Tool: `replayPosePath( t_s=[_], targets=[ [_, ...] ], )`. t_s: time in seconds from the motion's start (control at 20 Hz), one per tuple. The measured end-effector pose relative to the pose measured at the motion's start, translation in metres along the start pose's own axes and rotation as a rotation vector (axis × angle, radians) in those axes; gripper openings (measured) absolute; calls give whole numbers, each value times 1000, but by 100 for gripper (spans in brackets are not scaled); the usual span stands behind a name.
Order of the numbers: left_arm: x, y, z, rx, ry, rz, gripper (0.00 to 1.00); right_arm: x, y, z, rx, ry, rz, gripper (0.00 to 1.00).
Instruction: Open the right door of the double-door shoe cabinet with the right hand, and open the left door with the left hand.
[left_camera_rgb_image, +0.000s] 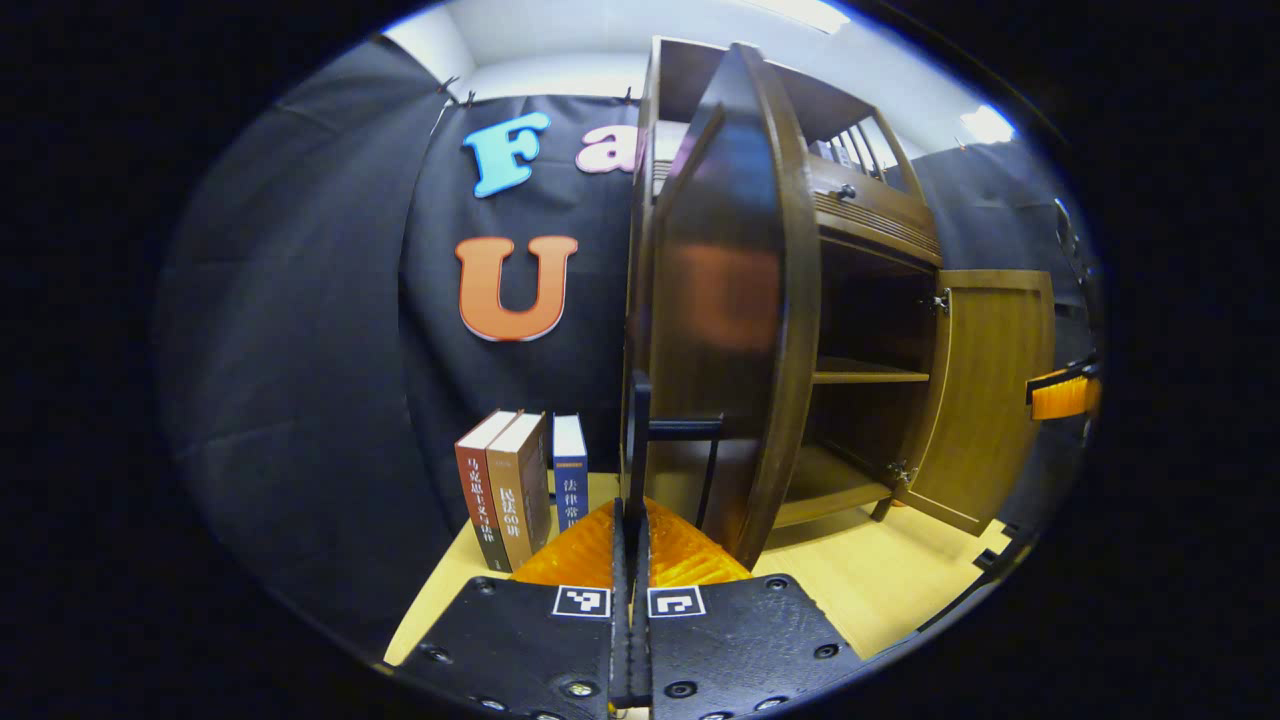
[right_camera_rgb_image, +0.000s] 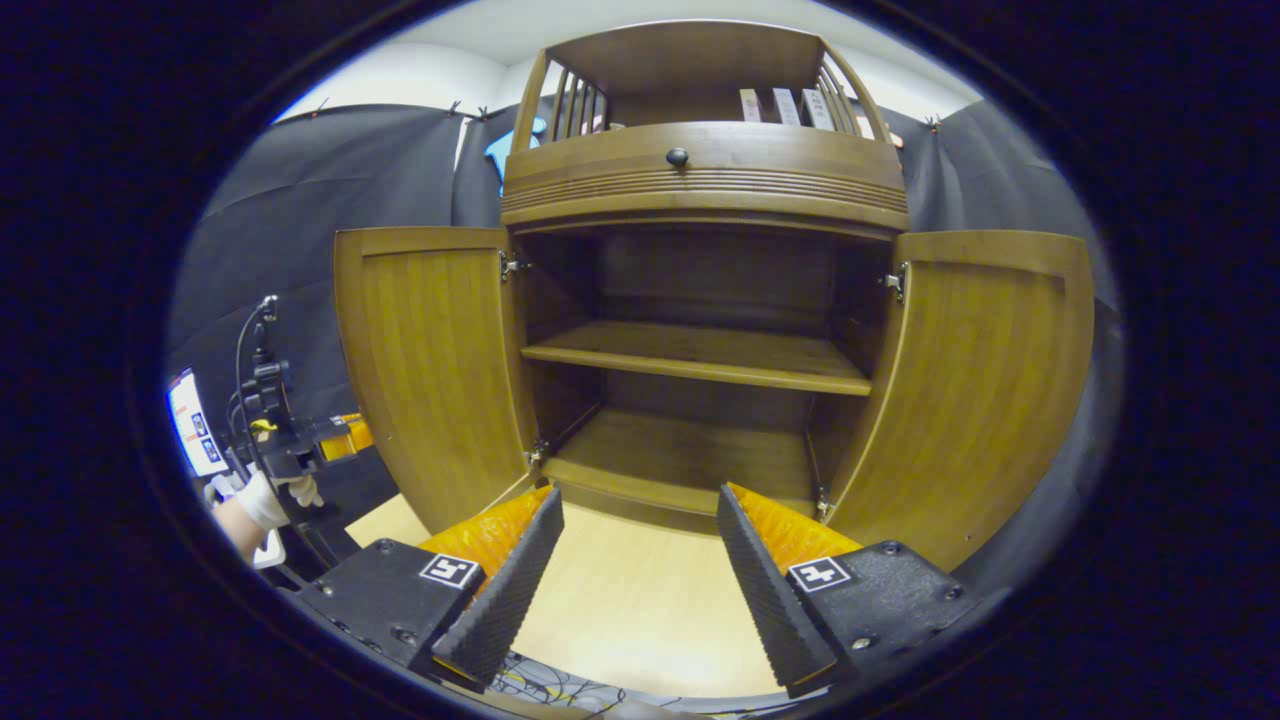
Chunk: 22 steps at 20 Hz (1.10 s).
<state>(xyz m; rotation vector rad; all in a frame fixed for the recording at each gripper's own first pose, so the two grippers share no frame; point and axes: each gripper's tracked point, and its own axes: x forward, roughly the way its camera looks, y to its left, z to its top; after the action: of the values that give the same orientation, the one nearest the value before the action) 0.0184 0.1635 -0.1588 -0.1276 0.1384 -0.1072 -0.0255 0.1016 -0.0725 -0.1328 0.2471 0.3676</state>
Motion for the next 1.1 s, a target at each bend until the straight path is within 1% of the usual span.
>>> replayPosePath(
  t_s=[0.25,0.4,0.45,0.5,0.55,0.6,0.7,0.75,0.8,0.85,0.9,0.95,1.0,1.05,1.1],
  targets=[
    [2,14,0,48,29,-67,0,-2,-6,3,0,0,3,98],
    [0,20,0,66,50,-89,0,-4,-13,7,-1,-7,-8,98],
    [-3,21,-1,78,57,-95,2,-5,-15,8,-2,-10,-10,98],
    [-7,21,-1,94,57,-106,10,-6,-17,9,-5,-11,-10,98],
    [-12,20,0,107,57,-124,7,-6,-18,9,-8,-9,-9,98],
    [-17,20,-2,113,69,-133,9,-6,-21,8,-11,-8,-11,98],
    [-30,30,-5,117,90,-106,34,-6,-26,8,-16,-9,-15,98],
    [-36,32,-8,109,94,-95,47,-5,-28,9,-17,-12,-16,100],
    [-44,31,-4,99,85,-82,59,-5,-30,9,-18,-14,-16,98],
    [-51,31,-4,94,82,-60,72,-5,-31,9,-18,-18,-17,98],
    [-58,30,-3,88,80,-37,100,-4,-34,10,-18,-20,-18,98],
    [-65,26,-1,86,78,-15,95,-4,-35,9,-17,-22,-18,98],
    [-71,21,3,91,72,-1,97,-3,-36,9,-16,-22,-14,100],
    [-75,14,7,105,68,16,96,-2,-37,7,-18,-21,-10,98],
    [-80,6,10,123,71,24,96,-2,-39,7,-20,-20,-6,98]
  ],
)
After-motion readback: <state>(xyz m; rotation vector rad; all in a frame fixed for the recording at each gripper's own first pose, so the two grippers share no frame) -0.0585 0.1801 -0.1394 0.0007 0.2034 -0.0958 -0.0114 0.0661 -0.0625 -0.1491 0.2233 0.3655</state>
